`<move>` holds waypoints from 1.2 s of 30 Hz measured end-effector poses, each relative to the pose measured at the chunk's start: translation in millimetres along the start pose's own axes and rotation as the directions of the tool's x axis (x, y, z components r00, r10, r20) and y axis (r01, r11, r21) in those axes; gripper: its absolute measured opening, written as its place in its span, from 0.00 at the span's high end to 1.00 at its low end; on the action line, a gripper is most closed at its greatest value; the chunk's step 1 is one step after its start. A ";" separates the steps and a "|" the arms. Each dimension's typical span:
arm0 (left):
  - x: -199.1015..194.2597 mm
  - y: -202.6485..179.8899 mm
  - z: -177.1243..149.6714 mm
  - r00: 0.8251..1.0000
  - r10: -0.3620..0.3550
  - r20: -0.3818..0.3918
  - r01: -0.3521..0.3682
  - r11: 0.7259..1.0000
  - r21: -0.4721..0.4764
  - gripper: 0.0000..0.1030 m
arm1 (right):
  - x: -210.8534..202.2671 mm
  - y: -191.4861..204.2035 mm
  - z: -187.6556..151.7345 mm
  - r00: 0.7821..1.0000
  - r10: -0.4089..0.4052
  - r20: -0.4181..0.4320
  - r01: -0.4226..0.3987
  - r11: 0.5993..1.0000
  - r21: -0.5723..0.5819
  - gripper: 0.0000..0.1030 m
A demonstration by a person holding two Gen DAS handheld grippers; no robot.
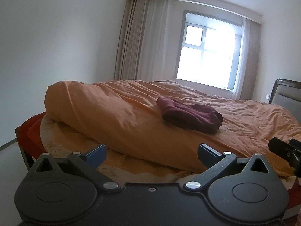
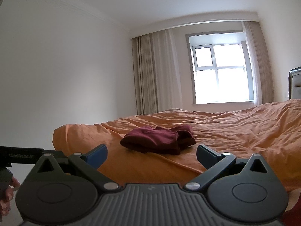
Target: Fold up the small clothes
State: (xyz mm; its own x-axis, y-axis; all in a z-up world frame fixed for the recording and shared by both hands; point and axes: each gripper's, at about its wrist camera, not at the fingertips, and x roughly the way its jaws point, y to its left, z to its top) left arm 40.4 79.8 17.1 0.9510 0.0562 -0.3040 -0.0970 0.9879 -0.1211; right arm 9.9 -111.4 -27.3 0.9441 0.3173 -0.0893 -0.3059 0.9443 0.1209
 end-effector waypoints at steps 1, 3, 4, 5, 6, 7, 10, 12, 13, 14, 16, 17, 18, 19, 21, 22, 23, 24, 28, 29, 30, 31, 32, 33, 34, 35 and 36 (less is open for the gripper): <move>-0.4 0.0 0.0 1.000 -0.001 0.000 0.001 1.000 0.001 0.01 | 1.1 -0.3 0.5 1.000 0.000 0.000 0.000 1.000 0.002 0.00; -0.1 -0.1 0.5 1.000 0.001 0.001 -0.001 1.000 0.004 0.01 | 0.7 -0.5 0.2 1.000 -0.001 -0.001 0.001 1.000 0.004 0.00; -0.2 0.0 0.3 1.000 0.001 0.001 -0.001 1.000 0.005 0.01 | 0.6 -0.6 0.3 1.000 0.000 0.000 0.000 1.000 0.003 0.00; -0.4 -0.1 0.5 1.000 0.000 0.001 0.000 1.000 0.004 0.01 | 0.7 -0.6 0.3 1.000 -0.001 0.000 0.001 1.000 0.003 0.00; -0.3 0.1 0.3 1.000 -0.001 0.000 0.001 1.000 0.003 0.01 | 0.5 -0.6 0.3 1.000 -0.001 0.000 0.001 1.000 0.004 0.00; 0.0 0.4 0.5 1.000 -0.001 0.001 0.001 1.000 0.003 0.01 | 0.4 -0.8 0.2 1.000 -0.001 0.000 0.001 1.000 0.004 0.00; -0.1 0.2 0.2 1.000 -0.002 0.001 0.002 1.000 0.003 0.01 | -0.2 -0.7 -0.5 1.000 0.002 -0.003 -0.002 1.000 0.014 0.00; -0.2 -0.4 0.1 1.000 -0.003 -0.001 0.003 1.000 0.001 0.01 | -0.4 -0.5 -0.9 1.000 0.003 -0.003 -0.003 1.000 0.020 0.00; -0.3 -0.5 -0.3 1.000 -0.003 -0.002 0.003 1.000 0.000 0.01 | -0.5 -0.3 -1.0 1.000 0.002 -0.002 -0.002 1.000 0.020 0.00; -0.1 -0.7 -0.7 1.000 -0.003 -0.003 0.003 1.000 0.000 0.01 | -0.9 -0.1 -1.2 1.000 0.001 -0.001 -0.001 1.000 0.019 0.00; 0.1 -0.6 -1.5 1.000 -0.001 -0.005 0.001 1.000 0.001 0.01 | -1.5 0.1 -1.2 1.000 0.002 0.000 -0.002 1.000 0.019 0.00; 0.2 -0.9 -1.8 1.000 -0.002 -0.006 0.002 1.000 0.002 0.01 | -1.9 0.6 -1.2 1.000 0.003 0.001 -0.003 1.000 0.019 0.00; 0.0 -1.1 -2.3 1.000 -0.002 -0.007 0.002 1.000 0.002 0.01 | -2.2 1.1 -0.9 1.000 0.003 0.001 -0.003 1.000 0.018 0.00; -0.1 -1.4 -2.6 1.000 -0.002 -0.007 0.002 1.000 0.002 0.01 | -2.1 1.2 -0.9 1.000 0.002 0.000 -0.002 1.000 0.019 0.00; 0.1 -1.8 -2.6 1.000 -0.003 -0.007 0.003 1.000 0.003 0.01 | -2.9 1.5 -0.8 1.000 0.003 0.000 -0.003 1.000 0.018 0.00; 0.2 -1.9 -2.6 1.000 -0.002 -0.007 0.002 1.000 0.003 0.01 | -2.8 1.5 -0.8 1.000 0.003 0.000 -0.003 1.000 0.019 0.00; 0.1 -1.2 -2.5 1.000 -0.002 -0.007 0.002 1.000 0.002 0.01 | -3.2 1.6 -0.8 1.000 0.003 0.000 -0.003 1.000 0.019 0.00; 0.1 -1.1 -2.5 1.000 -0.003 -0.007 0.003 1.000 0.002 0.01 | -2.9 1.5 -0.8 1.000 0.003 0.000 -0.003 1.000 0.019 0.00; 0.2 -1.0 -2.5 1.000 -0.002 -0.007 0.002 1.000 0.003 0.01 | -3.2 1.2 -0.9 1.000 0.003 0.000 -0.003 1.000 0.019 0.00; 0.2 -0.9 -2.5 1.000 -0.002 -0.007 0.002 1.000 0.002 0.01 | -3.0 1.0 -0.9 1.000 0.004 0.000 -0.004 1.000 0.019 0.00; 0.2 -0.8 -2.4 1.000 -0.002 -0.007 0.002 1.000 0.002 0.01 | -3.2 1.1 -1.1 1.000 0.004 0.000 -0.004 1.000 0.019 0.00; 0.2 -0.8 -2.5 1.000 -0.002 -0.007 0.002 1.000 0.002 0.01 | -2.9 0.8 -1.0 1.000 0.004 -0.001 -0.004 1.000 0.019 0.00; 0.2 -0.9 -2.5 1.000 -0.002 -0.007 0.002 1.000 0.002 0.01 | -2.9 1.5 -0.7 1.000 0.004 -0.002 -0.004 1.000 0.020 0.00; 0.2 -0.6 -2.4 1.000 -0.003 -0.007 0.003 1.000 0.002 0.01 | -2.9 2.2 -0.4 1.000 0.004 -0.002 -0.004 1.000 0.020 0.00; 0.2 -0.6 -2.4 1.000 -0.002 -0.006 0.002 1.000 0.002 0.01 | -2.9 3.0 -0.3 1.000 0.003 -0.002 -0.003 1.000 0.019 0.00; 0.5 -0.4 -2.3 1.000 -0.001 -0.006 0.001 1.000 0.001 0.01 | -3.1 3.4 -0.3 1.000 0.004 -0.002 -0.004 1.000 0.018 0.00; 0.3 -0.1 -2.8 1.000 0.000 -0.006 0.000 1.000 -0.001 0.01 | -2.9 3.9 -0.3 1.000 0.004 -0.002 -0.004 1.000 0.018 0.00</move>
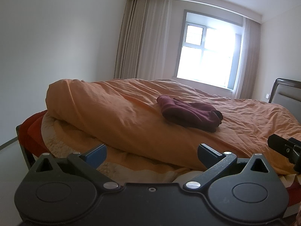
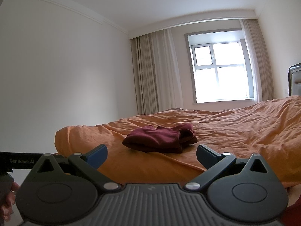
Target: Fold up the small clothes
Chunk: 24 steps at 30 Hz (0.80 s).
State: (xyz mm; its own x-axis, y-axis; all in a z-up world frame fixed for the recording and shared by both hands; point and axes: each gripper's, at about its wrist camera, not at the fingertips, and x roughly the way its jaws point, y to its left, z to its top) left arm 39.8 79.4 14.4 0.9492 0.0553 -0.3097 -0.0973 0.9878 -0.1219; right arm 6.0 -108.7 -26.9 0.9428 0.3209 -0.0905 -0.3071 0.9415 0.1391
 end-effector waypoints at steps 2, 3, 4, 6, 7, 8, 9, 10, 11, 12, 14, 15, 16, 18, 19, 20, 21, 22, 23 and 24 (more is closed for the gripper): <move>0.5 0.2 -0.5 1.000 0.001 0.001 -0.001 1.000 -0.002 0.01 | -0.2 1.1 0.4 1.000 0.000 0.001 0.000 1.000 -0.001 0.00; 0.5 0.2 -0.9 1.000 0.002 0.001 -0.002 1.000 -0.003 0.01 | -0.2 1.1 0.3 1.000 0.000 0.001 0.000 1.000 0.000 0.00; 0.6 0.1 -1.2 1.000 0.002 0.002 -0.002 1.000 -0.003 0.01 | -0.3 1.3 0.3 1.000 0.000 0.001 0.000 1.000 0.000 0.00; 0.3 0.5 -1.7 1.000 0.003 0.002 -0.003 1.000 -0.004 0.01 | -0.2 1.2 0.3 1.000 0.000 0.001 0.000 1.000 0.000 0.00; 0.4 0.5 -2.1 1.000 0.003 0.003 -0.003 1.000 -0.004 0.01 | -0.2 1.2 0.3 1.000 0.000 0.001 0.000 1.000 0.000 0.00; 0.4 0.6 -1.7 1.000 0.003 0.002 -0.003 1.000 -0.004 0.01 | -0.1 1.2 0.2 1.000 0.000 0.001 0.000 1.000 0.000 0.00; 0.2 0.6 -2.0 1.000 0.005 0.002 -0.005 1.000 -0.005 0.01 | -0.2 1.3 0.2 1.000 0.000 0.002 0.000 1.000 0.000 0.00; 0.2 0.7 -2.3 1.000 0.005 0.001 -0.005 1.000 -0.006 0.01 | -0.2 1.5 0.3 1.000 0.000 0.002 0.000 1.000 0.000 0.00; -0.5 1.0 -2.6 1.000 0.006 0.001 -0.006 1.000 -0.007 0.01 | -0.1 1.2 0.2 1.000 0.000 0.001 0.000 1.000 0.000 0.00; -0.4 1.1 -2.5 1.000 0.006 0.001 -0.006 1.000 -0.006 0.01 | 0.0 1.3 0.2 1.000 0.000 0.001 0.000 1.000 0.000 0.00; -0.3 1.2 -2.5 1.000 0.006 0.001 -0.006 1.000 -0.006 0.01 | 0.2 1.5 0.1 1.000 0.000 0.000 0.000 1.000 0.000 0.00; -0.3 1.3 -2.5 1.000 0.006 0.001 -0.006 1.000 -0.006 0.01 | 0.1 2.1 0.2 1.000 0.000 -0.001 0.000 1.000 -0.001 0.00; -0.3 1.3 -2.5 1.000 0.006 0.001 -0.006 1.000 -0.007 0.01 | 0.1 2.1 0.2 1.000 0.000 -0.001 0.000 1.000 0.000 0.00; -0.6 1.6 -2.6 1.000 0.007 0.002 -0.007 1.000 -0.008 0.01 | 0.1 2.3 0.2 1.000 0.000 0.000 0.000 1.000 0.000 0.00; -0.5 1.7 -2.7 1.000 0.007 0.001 -0.007 1.000 -0.008 0.01 | 0.1 2.3 0.2 1.000 0.000 0.000 0.000 1.000 0.000 0.00; -0.5 1.8 -2.6 1.000 0.007 0.001 -0.007 1.000 -0.008 0.01 | 0.2 2.3 0.2 1.000 0.000 0.001 0.000 1.000 -0.001 0.00; -0.4 1.9 -2.8 1.000 0.007 0.001 -0.007 1.000 -0.008 0.01 | 0.3 2.3 0.1 1.000 0.000 0.000 0.000 1.000 0.000 0.00; -0.4 1.9 -2.6 1.000 0.006 0.001 -0.006 1.000 -0.008 0.01 | 0.4 2.3 0.1 1.000 0.000 0.000 0.000 1.000 0.000 0.00; -0.4 2.0 -2.5 1.000 0.006 0.001 -0.006 1.000 -0.007 0.01 | 0.5 2.3 0.1 1.000 0.000 0.000 0.000 1.000 0.000 0.00; -0.4 2.0 -2.5 1.000 0.006 0.001 -0.006 1.000 -0.007 0.01 | 0.5 2.4 0.0 1.000 0.000 0.000 0.000 1.000 0.000 0.00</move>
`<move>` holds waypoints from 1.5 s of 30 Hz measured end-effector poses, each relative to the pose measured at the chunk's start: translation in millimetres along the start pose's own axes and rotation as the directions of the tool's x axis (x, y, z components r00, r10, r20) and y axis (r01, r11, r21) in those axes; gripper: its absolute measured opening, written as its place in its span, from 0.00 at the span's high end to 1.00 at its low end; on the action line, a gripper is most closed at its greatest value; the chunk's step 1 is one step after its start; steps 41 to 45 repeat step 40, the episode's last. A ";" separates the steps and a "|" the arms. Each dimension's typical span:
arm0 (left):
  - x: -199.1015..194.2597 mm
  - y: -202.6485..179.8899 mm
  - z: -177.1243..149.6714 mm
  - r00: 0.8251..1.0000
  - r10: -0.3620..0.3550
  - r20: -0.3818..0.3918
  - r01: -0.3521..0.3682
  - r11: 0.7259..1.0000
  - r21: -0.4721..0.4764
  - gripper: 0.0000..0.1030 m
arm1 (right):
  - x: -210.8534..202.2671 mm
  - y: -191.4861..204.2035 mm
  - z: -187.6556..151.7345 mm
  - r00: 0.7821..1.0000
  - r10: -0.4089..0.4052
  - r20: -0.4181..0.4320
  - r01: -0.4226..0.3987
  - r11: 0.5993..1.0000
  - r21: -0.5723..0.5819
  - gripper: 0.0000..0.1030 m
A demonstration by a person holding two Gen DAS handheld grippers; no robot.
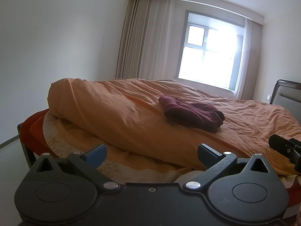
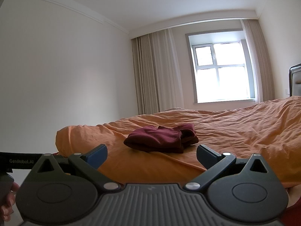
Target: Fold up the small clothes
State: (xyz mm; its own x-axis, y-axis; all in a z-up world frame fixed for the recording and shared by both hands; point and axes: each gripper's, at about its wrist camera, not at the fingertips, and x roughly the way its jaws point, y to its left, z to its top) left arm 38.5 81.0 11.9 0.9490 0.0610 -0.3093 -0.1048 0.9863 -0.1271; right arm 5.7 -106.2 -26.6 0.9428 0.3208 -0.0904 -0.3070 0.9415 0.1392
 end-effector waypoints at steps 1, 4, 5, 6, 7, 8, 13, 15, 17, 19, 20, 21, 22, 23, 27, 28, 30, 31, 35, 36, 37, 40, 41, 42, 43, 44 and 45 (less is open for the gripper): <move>0.0 -0.1 0.0 1.000 0.000 0.000 0.000 1.000 0.000 0.01 | 0.0 -0.1 0.0 1.000 0.000 0.000 0.000 1.000 0.000 0.00; -0.4 0.5 -0.4 1.000 0.001 -0.001 -0.001 1.000 0.000 0.01 | 0.3 -0.1 -0.1 1.000 0.000 0.000 0.000 1.000 0.001 0.00; -0.5 0.5 -0.4 1.000 0.001 -0.001 -0.001 1.000 0.000 0.01 | -0.1 0.3 -0.1 1.000 0.001 -0.001 -0.001 1.000 0.001 0.00; -0.8 0.1 -0.6 1.000 0.001 -0.002 -0.001 1.000 -0.001 0.01 | -0.4 0.7 -0.1 1.000 0.002 -0.001 -0.002 1.000 0.001 0.00; -0.9 0.5 -0.9 1.000 0.000 -0.002 0.000 1.000 -0.001 0.01 | -0.5 0.6 -0.1 1.000 0.002 -0.001 -0.002 1.000 0.001 0.00; -1.4 0.4 -1.2 1.000 0.002 -0.002 -0.002 1.000 -0.002 0.01 | -0.5 0.6 -0.1 1.000 0.002 -0.001 -0.002 1.000 0.001 0.00; -1.7 0.0 -2.3 1.000 -0.003 -0.008 0.003 1.000 -0.006 0.01 | 0.1 1.0 -0.4 1.000 0.003 -0.003 -0.003 1.000 0.001 0.00; -2.1 -0.3 -3.5 1.000 -0.007 -0.012 0.007 1.000 -0.007 0.01 | -0.7 1.5 -0.6 1.000 0.004 -0.005 -0.004 1.000 0.002 0.00; -2.1 -1.1 -3.5 1.000 -0.007 -0.014 0.007 1.000 -0.006 0.01 | -1.2 2.4 -0.9 1.000 0.006 -0.006 -0.006 1.000 0.002 0.00; -2.0 -1.7 -3.5 1.000 -0.007 -0.014 0.007 1.000 -0.007 0.01 | -1.1 2.6 -0.9 1.000 0.006 -0.006 -0.006 1.000 0.001 0.00; -2.0 -2.0 -3.8 1.000 -0.004 -0.014 0.004 1.000 -0.009 0.01 | -1.0 2.5 -1.0 1.000 0.006 -0.006 -0.006 1.000 0.001 0.00; -1.6 -2.5 -4.1 1.000 0.004 -0.022 -0.004 1.000 -0.015 0.01 | -0.9 2.7 -1.0 1.000 0.006 -0.006 -0.006 1.000 0.001 0.00; -1.0 -3.5 -4.2 0.999 0.006 -0.032 -0.006 1.000 -0.019 0.01 | -0.9 2.5 -1.0 1.000 0.006 -0.006 -0.006 1.000 0.002 0.00; 0.5 -3.2 -4.2 0.999 0.002 -0.043 -0.003 1.000 -0.025 0.01 | -0.8 2.6 -1.0 1.000 0.006 -0.006 -0.006 1.000 0.002 0.00; 1.3 -4.3 -7.3 0.998 0.029 -0.053 -0.031 0.999 -0.027 0.01 | -0.8 2.5 -1.2 1.000 0.008 -0.007 -0.008 1.000 0.002 0.00; 1.1 -5.3 -7.7 0.998 0.035 -0.049 -0.036 0.999 -0.016 0.01 | -0.7 2.6 -1.2 1.000 0.007 -0.007 -0.007 1.000 0.002 0.00; 0.3 -5.9 -7.5 0.999 0.031 -0.044 -0.031 0.999 -0.007 0.01 | -1.0 3.5 -1.8 1.000 0.008 -0.009 -0.008 1.000 0.004 0.00; 0.0 -5.5 -7.6 0.999 0.027 -0.043 -0.027 1.000 -0.011 0.01 | -1.5 2.6 -2.1 1.000 0.010 -0.009 -0.010 1.000 0.004 0.00; 0.0 -4.6 -7.0 0.998 0.024 -0.053 -0.025 0.999 -0.020 0.01 | -1.3 2.8 -2.1 1.000 0.010 -0.009 -0.010 1.000 0.004 0.00; -0.5 -5.1 -7.3 0.998 0.019 -0.052 -0.020 1.000 -0.018 0.01 | -1.2 2.8 -2.2 1.000 0.010 -0.009 -0.010 1.000 0.004 0.00; -1.4 -5.4 -7.7 0.999 0.015 -0.048 -0.016 1.000 -0.015 0.01 | -1.2 2.8 -2.2 1.000 0.010 -0.010 -0.010 1.000 0.004 0.00; -1.1 -5.0 -7.4 0.999 0.020 -0.047 -0.021 1.000 -0.009 0.01 | -1.9 2.3 -3.4 1.000 0.012 -0.012 -0.012 1.000 0.005 0.00; -1.1 -5.0 -7.4 0.999 0.020 -0.047 -0.021 1.000 -0.009 0.01 | -1.9 2.3 -3.4 1.000 0.012 -0.012 -0.012 1.000 0.005 0.00; -1.1 -5.0 -7.4 0.999 0.020 -0.047 -0.021 1.000 -0.009 0.01 | -1.9 2.3 -3.4 1.000 0.012 -0.012 -0.012 1.000 0.005 0.00; -1.1 -5.0 -7.4 0.999 0.020 -0.047 -0.021 1.000 -0.009 0.01 | -1.9 2.3 -3.4 1.000 0.012 -0.012 -0.012 1.000 0.005 0.00; -1.1 -5.0 -7.4 0.999 0.020 -0.047 -0.021 1.000 -0.009 0.01 | -1.9 2.3 -3.4 1.000 0.012 -0.012 -0.012 1.000 0.005 0.00; -1.1 -5.0 -7.4 0.999 0.020 -0.047 -0.021 1.000 -0.009 0.01 | -1.9 2.3 -3.4 1.000 0.012 -0.012 -0.012 1.000 0.005 0.00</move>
